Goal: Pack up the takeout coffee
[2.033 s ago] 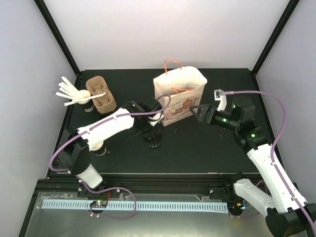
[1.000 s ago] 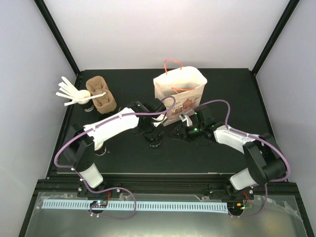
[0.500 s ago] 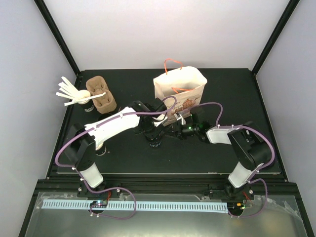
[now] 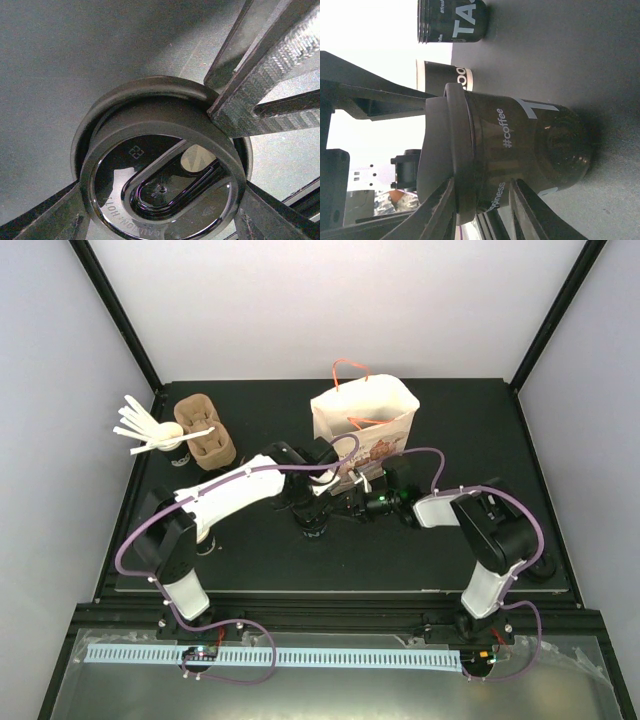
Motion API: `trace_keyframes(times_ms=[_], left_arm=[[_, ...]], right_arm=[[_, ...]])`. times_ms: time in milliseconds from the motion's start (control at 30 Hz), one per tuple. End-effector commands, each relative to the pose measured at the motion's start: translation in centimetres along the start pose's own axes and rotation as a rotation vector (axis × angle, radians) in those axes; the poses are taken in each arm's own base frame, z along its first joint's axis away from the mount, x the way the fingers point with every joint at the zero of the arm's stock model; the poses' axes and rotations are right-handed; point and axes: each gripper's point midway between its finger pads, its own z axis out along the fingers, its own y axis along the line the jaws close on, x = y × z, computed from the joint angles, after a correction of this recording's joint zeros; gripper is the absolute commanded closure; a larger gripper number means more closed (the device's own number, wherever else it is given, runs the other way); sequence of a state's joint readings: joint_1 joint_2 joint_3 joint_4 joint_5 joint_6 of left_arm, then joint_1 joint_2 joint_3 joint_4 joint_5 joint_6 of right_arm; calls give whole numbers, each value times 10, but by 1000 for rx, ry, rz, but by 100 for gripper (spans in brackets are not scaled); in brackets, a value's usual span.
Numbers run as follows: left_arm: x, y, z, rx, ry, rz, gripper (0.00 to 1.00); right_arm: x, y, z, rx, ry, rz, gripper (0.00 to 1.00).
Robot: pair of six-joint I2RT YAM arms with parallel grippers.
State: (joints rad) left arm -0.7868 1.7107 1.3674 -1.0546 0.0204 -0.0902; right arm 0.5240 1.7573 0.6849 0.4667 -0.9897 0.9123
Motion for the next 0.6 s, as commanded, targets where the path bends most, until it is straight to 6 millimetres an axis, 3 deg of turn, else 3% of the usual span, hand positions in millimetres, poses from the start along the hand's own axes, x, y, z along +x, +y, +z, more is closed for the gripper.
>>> trace_keyframes(times_ms=[0, 300, 567], left_arm=[[15, -10, 40, 48, 115, 24, 35], [14, -12, 52, 75, 126, 6, 36], [20, -14, 60, 90, 144, 1, 37]], right_arm=[[3, -24, 10, 69, 14, 62, 69], [16, -71, 0, 210, 51, 192, 74], [21, -81, -2, 264, 77, 206, 74]])
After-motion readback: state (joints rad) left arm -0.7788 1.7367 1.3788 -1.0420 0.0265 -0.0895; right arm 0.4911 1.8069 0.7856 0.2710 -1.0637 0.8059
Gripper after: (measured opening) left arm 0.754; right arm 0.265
